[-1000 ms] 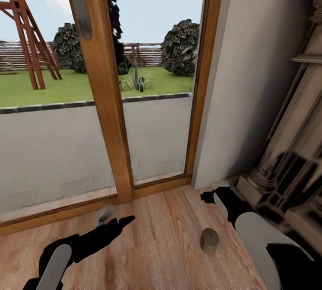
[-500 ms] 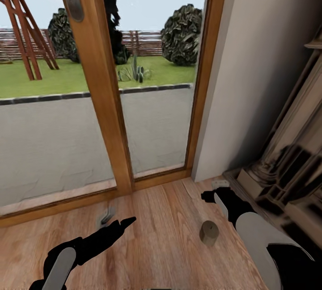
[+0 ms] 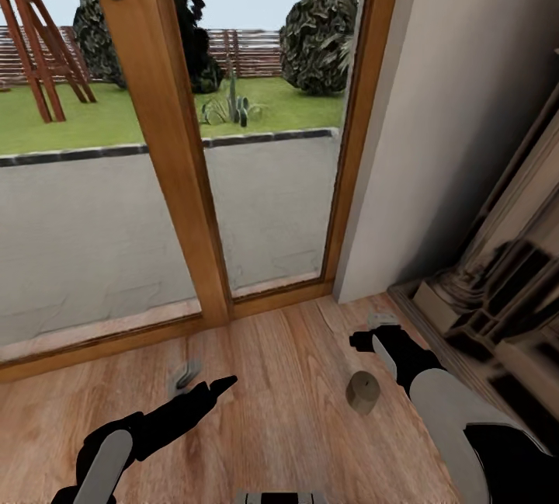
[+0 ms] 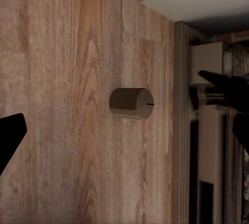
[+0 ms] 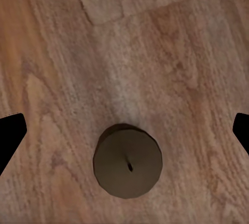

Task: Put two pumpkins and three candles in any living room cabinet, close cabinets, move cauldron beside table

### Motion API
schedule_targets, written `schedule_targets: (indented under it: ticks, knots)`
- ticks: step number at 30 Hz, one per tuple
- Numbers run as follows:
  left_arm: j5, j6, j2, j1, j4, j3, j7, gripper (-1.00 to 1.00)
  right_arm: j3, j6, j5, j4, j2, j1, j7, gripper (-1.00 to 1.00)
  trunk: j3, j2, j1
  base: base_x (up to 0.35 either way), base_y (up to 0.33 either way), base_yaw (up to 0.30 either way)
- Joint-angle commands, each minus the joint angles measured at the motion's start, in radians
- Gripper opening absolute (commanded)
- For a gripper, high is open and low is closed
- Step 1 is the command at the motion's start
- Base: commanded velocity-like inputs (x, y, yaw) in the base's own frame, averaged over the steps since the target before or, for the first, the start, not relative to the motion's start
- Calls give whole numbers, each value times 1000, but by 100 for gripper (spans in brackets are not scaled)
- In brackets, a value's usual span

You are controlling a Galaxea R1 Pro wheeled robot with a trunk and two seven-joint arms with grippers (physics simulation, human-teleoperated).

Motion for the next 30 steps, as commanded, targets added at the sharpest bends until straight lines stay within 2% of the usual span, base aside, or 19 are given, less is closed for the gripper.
schedule_targets:
  ticks: [1, 4, 17, 23, 30]
  knots:
    - [8, 5, 0, -1, -1, 1, 4, 100, 0, 6, 2, -2, 0, 0, -1, 100, -5, -1, 0, 0, 0, 0]
    - [1, -6, 8, 11, 10, -11, 11, 100, 1, 13, -3, -13, -11, 10, -1, 100, -9, -1, 1, 0, 0, 0]
    - [2, -15, 10, 12, 12, -7, 10, 100, 1, 11, -3, -85, -9, 7, -2, 100, -9, -1, 1, 0, 0, 0]
    - [2, -15, 10, 12, 12, -7, 10, 100, 1, 11, -3, -85, -9, 7, -2, 100, -9, -1, 1, 0, 0, 0]
    - [14, -50, 28, 20, 39, 8, -3, 100, -1, 38, -4, -45, 9, -5, -6, 100, -9, -1, 1, 0, 0, 0]
